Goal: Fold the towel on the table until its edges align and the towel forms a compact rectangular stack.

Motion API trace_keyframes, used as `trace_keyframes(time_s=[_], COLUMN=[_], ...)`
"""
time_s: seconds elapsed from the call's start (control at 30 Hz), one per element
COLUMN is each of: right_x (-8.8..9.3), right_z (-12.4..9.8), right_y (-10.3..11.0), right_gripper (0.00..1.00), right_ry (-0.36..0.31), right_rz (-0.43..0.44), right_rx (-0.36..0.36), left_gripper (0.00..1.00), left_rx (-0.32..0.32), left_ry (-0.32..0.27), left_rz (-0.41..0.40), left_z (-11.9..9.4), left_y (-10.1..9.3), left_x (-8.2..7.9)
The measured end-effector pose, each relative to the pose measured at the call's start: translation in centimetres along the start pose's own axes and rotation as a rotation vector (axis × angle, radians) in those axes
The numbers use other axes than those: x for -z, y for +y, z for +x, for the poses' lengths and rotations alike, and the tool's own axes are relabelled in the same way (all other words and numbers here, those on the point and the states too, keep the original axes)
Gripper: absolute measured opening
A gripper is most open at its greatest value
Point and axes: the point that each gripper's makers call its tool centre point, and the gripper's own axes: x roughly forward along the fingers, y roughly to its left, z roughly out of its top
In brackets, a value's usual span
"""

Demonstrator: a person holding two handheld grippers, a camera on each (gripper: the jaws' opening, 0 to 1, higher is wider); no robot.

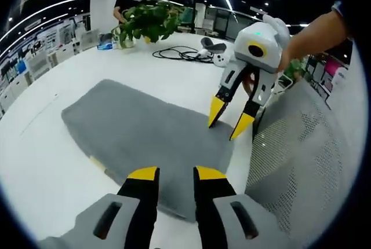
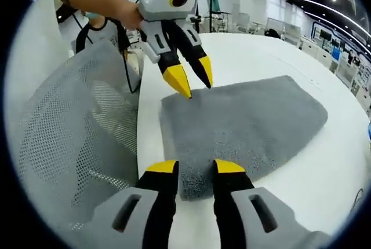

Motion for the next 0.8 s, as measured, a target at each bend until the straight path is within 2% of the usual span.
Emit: trace_keyframes(time_s=[0.07, 0.13, 0.23, 0.3, 0.37, 0.43, 0.5, 0.6, 0.67, 0.8], right_x=[-0.2, 0.3, 1.0, 1.3, 1.6, 1.8, 1.9, 1.9, 1.9, 2.0], right_z=[0.1, 0.1, 0.7, 0.8, 1.2, 1.5, 1.8, 1.7, 1.8, 1.9], right_y=[0.2, 0.4, 0.5, 0.7, 0.8, 0.7, 0.7, 0.4, 0.6, 0.8], right_gripper=[0.25, 0.27, 0.29, 0.3, 0.32, 0.32, 0.31, 0.28, 0.28, 0.27], right_ry=[-0.008, 0.028, 0.03, 0.047, 0.052, 0.057, 0.058, 0.078, 0.081, 0.089], right_rz=[-0.039, -0.059, -0.08, -0.141, -0.14, -0.156, -0.165, -0.213, -0.215, -0.219], right_rx=[0.001, 0.011, 0.001, -0.006, -0.012, -0.007, -0.008, 0.02, 0.023, 0.045], left_gripper=[0.25, 0.26, 0.27, 0.27, 0.28, 0.3, 0.3, 0.32, 0.32, 0.33], left_rx=[0.018, 0.011, 0.013, 0.008, -0.001, -0.004, -0.014, -0.014, -0.02, -0.016], left_ry=[0.012, 0.047, 0.063, 0.097, 0.104, 0.121, 0.151, 0.155, 0.169, 0.226], left_rz=[0.007, 0.038, 0.054, 0.069, 0.085, 0.091, 0.13, 0.146, 0.158, 0.264], left_z=[0.2, 0.4, 0.7, 0.9, 0.8, 0.8, 0.9, 1.0, 1.2, 1.5], left_y=[-0.8, -1.2, -2.0, -2.1, -2.4, -2.6, -2.5, -2.8, -2.8, -2.8], left_x=[0.5, 1.3, 2.0, 2.9, 3.2, 3.6, 4.2, 4.3, 4.4, 5.0])
